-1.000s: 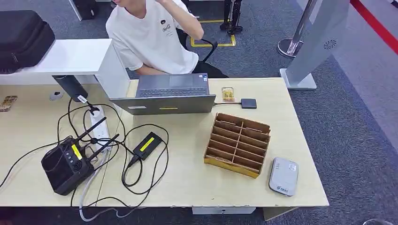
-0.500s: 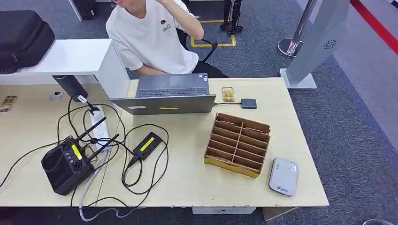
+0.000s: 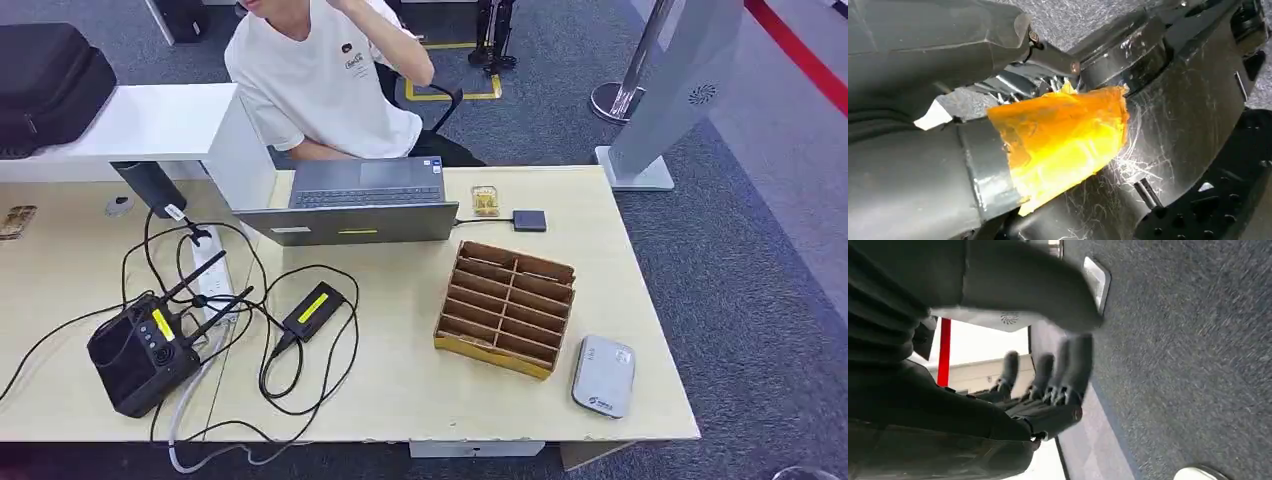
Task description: Pass the card to the sensor for recognition and then transmit it.
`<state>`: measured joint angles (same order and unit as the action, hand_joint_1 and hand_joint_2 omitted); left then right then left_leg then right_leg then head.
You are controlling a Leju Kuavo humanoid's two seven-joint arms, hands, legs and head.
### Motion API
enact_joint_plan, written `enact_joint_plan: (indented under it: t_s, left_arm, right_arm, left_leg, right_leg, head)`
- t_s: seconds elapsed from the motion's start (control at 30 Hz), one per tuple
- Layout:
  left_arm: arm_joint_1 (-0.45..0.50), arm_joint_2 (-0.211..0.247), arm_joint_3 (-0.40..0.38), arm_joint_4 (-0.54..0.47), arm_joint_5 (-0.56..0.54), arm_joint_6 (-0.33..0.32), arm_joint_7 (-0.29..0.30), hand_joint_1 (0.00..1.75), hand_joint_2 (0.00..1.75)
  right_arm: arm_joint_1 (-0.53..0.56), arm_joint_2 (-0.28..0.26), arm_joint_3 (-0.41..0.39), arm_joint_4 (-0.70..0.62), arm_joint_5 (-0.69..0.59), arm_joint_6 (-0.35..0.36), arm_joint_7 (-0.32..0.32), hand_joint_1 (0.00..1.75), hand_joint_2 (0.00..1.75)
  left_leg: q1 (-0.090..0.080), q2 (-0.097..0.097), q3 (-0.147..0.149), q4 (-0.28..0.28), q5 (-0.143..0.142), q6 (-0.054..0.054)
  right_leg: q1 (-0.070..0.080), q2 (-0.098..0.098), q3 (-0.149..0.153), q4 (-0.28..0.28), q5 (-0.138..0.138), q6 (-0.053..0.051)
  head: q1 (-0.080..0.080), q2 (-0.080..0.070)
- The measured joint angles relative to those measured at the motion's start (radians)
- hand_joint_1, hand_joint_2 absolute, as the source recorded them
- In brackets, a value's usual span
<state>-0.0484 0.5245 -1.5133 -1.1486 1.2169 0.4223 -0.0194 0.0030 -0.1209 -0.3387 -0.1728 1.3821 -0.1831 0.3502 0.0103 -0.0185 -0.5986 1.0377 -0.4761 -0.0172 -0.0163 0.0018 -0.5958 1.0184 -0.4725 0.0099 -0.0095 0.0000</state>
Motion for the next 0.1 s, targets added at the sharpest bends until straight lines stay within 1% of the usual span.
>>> enact_joint_plan:
  t_s: [0.1]
  left_arm:
    - [-0.001,-0.005,0.000,0.000,-0.011,0.007,0.006,1.75,0.00]
  right_arm:
    - [-0.001,0.002,0.000,0.000,0.000,0.000,0.000,1.75,0.00]
  left_leg:
    - [0.000,0.000,0.000,0.000,0.000,0.000]
  right_leg:
    - [0.000,0.000,0.000,0.000,0.000,0.000]
  head:
    - [0.000,0.000]
